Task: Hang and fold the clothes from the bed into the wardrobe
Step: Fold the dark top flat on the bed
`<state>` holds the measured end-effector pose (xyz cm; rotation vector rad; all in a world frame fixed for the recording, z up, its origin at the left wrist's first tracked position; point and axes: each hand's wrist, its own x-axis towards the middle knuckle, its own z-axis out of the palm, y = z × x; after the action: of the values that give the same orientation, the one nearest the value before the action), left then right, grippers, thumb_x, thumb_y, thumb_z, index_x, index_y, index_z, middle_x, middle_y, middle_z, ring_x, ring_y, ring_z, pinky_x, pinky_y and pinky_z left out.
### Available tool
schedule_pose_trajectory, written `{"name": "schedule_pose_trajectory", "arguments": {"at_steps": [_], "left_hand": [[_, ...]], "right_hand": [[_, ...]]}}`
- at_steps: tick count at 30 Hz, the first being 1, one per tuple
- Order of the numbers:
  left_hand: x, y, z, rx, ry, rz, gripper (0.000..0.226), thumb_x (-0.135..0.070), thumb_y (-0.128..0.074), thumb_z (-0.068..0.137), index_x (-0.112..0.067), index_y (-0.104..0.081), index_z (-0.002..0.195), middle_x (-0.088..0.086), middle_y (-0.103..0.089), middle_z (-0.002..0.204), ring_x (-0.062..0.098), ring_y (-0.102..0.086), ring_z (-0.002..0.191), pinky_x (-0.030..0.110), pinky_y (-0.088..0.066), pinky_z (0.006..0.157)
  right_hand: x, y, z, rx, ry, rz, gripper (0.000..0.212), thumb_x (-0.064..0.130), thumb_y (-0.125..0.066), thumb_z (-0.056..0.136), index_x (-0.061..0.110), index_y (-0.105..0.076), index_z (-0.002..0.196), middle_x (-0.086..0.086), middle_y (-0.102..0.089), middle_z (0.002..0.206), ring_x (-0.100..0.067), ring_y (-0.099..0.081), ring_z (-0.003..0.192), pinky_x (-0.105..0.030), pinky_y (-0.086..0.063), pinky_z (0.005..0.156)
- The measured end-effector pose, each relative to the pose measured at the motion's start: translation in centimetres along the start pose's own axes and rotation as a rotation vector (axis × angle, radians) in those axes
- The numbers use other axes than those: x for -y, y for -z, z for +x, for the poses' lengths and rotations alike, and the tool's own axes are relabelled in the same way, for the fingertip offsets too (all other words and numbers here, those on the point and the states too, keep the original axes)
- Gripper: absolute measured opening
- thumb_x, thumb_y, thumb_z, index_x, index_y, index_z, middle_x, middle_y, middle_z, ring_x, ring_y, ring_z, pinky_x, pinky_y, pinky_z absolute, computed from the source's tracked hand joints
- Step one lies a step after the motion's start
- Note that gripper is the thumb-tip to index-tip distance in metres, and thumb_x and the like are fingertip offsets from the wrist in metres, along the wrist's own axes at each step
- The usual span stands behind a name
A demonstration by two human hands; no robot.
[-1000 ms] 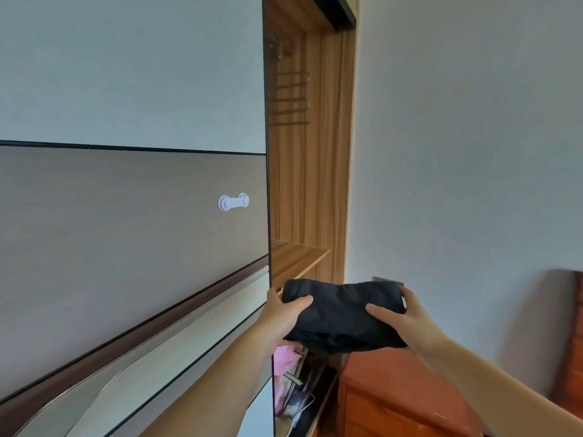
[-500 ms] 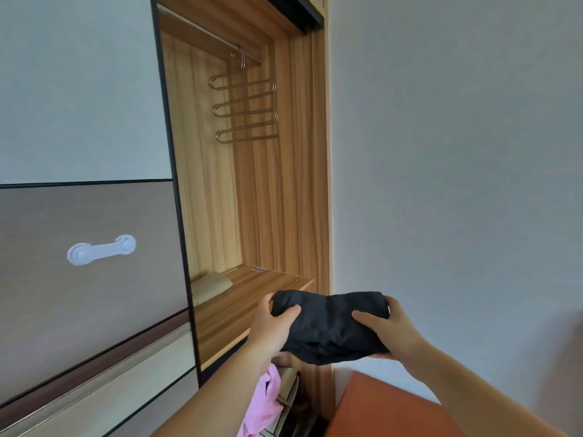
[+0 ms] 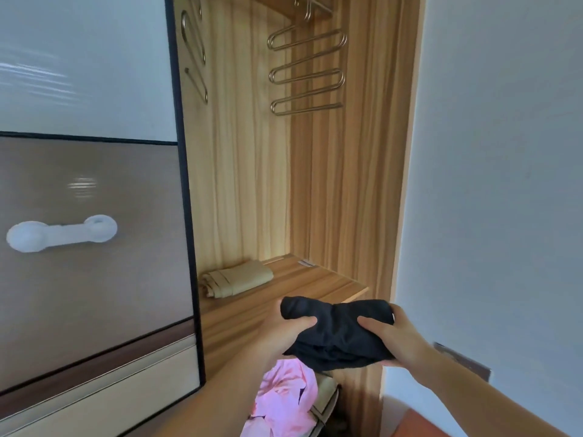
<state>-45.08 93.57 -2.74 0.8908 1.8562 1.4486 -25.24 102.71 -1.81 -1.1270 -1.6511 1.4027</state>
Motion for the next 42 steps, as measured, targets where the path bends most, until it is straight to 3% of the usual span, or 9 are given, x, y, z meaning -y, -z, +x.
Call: {"name": "schedule_pose_trajectory", "arguments": {"at_steps": [8,13,17,20,24,29,33,37,42], "left_hand": [[3.9,-0.9,10.9,-0.001,0.080,-0.092,0.085,-0.032,-0.079,0.078,-0.025,-0.028,0.147,-0.002,-0.037,0.145,0.021,-0.043,0.127,0.034,-0.045,0.099],[4.7,-0.6,16.1,-0.061,0.140,-0.113,0.079,-0.031,-0.077,0.081,-0.022,-0.033,0.145,-0.001,-0.042,0.144,0.018,-0.046,0.121,0.031,-0.046,0.095],[5.2,-0.2,18.9,-0.164,0.210,-0.161,0.080,-0.037,-0.080,0.074,-0.025,-0.039,0.140,0.000,-0.047,0.140,0.023,-0.051,0.120,0.044,-0.049,0.100],[5.7,0.4,20.4,-0.252,0.268,-0.221,0.061,-0.029,-0.078,0.080,-0.027,-0.044,0.131,-0.001,-0.051,0.134,0.021,-0.053,0.112,0.038,-0.054,0.086],[7.6,1.5,21.7,-0.309,0.304,-0.241,0.073,-0.018,-0.077,0.082,-0.030,-0.036,0.142,-0.002,-0.050,0.134,0.019,-0.053,0.110,0.026,-0.052,0.066],[10.6,2.4,23.0,-0.362,0.284,-0.230,0.086,-0.003,-0.076,0.075,-0.039,-0.036,0.141,-0.003,-0.050,0.140,0.020,-0.052,0.122,0.034,-0.054,0.088],[13.2,3.3,25.5,-0.383,0.265,-0.172,0.101,-0.004,-0.077,0.067,-0.037,-0.029,0.149,-0.005,-0.045,0.146,0.017,-0.046,0.130,0.044,-0.042,0.108],[14.4,3.8,28.4,-0.454,0.224,-0.039,0.094,-0.003,-0.075,0.078,-0.029,-0.024,0.152,-0.013,-0.037,0.146,0.015,-0.036,0.138,0.025,-0.033,0.105],[14.7,5.0,31.1,-0.590,0.146,0.572,0.098,-0.031,-0.073,0.084,-0.031,-0.007,0.155,-0.009,-0.005,0.162,0.014,-0.009,0.148,0.033,-0.018,0.120]], "right_hand": [[-3.0,-2.4,13.1,0.060,-0.108,0.035,0.085,0.041,-0.087,0.051,0.021,-0.050,0.125,-0.006,-0.062,0.118,-0.027,-0.065,0.103,-0.048,-0.056,0.088],[-3.7,-4.4,20.1,0.133,-0.119,0.066,0.056,0.016,-0.081,0.076,0.012,-0.050,0.122,-0.010,-0.061,0.114,-0.030,-0.061,0.104,-0.043,-0.053,0.088],[-4.2,-6.9,26.4,0.260,-0.118,0.095,0.070,0.023,-0.087,0.069,0.008,-0.052,0.127,-0.011,-0.062,0.116,-0.029,-0.063,0.100,-0.040,-0.055,0.082],[-4.7,-9.1,29.8,0.389,-0.142,0.146,0.049,0.015,-0.080,0.077,0.011,-0.054,0.118,-0.009,-0.064,0.108,-0.023,-0.065,0.089,-0.030,-0.052,0.058],[-6.9,-12.3,33.4,0.524,-0.206,0.168,0.041,0.011,-0.079,0.076,0.011,-0.059,0.112,-0.010,-0.069,0.100,-0.025,-0.069,0.085,-0.034,-0.057,0.061],[-8.9,-16.3,36.5,0.613,-0.284,0.132,0.067,0.004,-0.081,0.069,0.022,-0.053,0.128,-0.013,-0.063,0.121,-0.036,-0.063,0.105,-0.056,-0.053,0.089],[-10.0,-18.7,39.1,0.590,-0.150,-0.033,0.078,0.011,-0.082,0.064,0.019,-0.052,0.135,-0.012,-0.057,0.131,-0.034,-0.056,0.115,-0.049,-0.046,0.101],[-10.5,-20.7,41.2,0.575,0.001,-0.247,0.074,0.011,-0.073,0.082,0.014,-0.037,0.147,-0.009,-0.045,0.143,-0.032,-0.044,0.129,-0.043,-0.036,0.109],[-10.2,-22.5,42.9,0.579,0.390,-0.561,0.069,0.038,-0.059,0.093,0.027,-0.024,0.151,-0.001,-0.029,0.154,-0.022,-0.036,0.137,-0.037,-0.034,0.111]]}}
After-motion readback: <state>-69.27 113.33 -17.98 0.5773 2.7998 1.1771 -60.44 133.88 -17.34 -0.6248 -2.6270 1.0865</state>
